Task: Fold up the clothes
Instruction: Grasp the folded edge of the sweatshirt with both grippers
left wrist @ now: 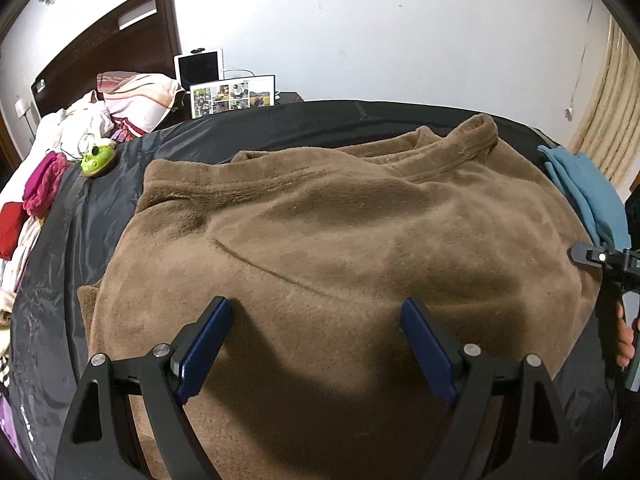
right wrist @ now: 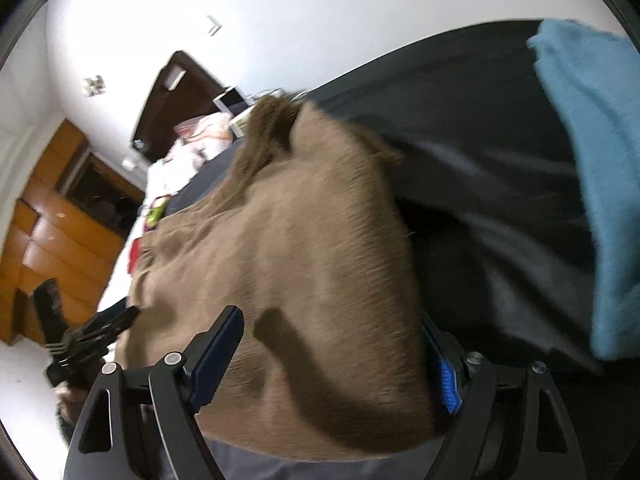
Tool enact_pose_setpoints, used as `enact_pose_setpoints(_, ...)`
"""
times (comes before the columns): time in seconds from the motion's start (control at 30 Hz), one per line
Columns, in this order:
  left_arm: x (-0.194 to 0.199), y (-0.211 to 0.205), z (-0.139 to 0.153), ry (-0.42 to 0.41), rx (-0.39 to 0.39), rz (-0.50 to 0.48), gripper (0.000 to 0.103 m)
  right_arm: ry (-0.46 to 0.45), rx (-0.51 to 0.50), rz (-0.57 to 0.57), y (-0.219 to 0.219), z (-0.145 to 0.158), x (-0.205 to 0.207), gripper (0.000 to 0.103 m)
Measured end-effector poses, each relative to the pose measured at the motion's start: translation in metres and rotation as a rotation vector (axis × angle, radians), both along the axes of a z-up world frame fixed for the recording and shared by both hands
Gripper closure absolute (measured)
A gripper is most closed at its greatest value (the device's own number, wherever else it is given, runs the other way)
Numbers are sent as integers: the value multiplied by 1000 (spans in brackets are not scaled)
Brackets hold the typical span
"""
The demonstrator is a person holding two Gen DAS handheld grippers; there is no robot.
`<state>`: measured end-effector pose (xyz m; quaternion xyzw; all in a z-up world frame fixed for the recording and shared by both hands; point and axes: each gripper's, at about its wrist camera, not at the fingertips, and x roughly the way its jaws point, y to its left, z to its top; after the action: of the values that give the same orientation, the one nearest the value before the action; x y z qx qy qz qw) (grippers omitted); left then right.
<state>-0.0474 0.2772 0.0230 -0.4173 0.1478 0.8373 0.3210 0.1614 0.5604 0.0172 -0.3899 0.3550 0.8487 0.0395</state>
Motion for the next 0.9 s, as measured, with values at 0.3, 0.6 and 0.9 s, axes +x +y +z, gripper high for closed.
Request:
enact_pose_setpoints(0.3,3,10,1,3,-10,-22,13,8,-7,26,-15,-4,-14,33)
enact_pose_setpoints(0.6,12,31,13,-24,9,-88,13,47,167,2,-36,15,-5,71)
enact_pose_setpoints(0.9,16,70,47,-179,120,-220,13,152,597,30,-111,60,0,73)
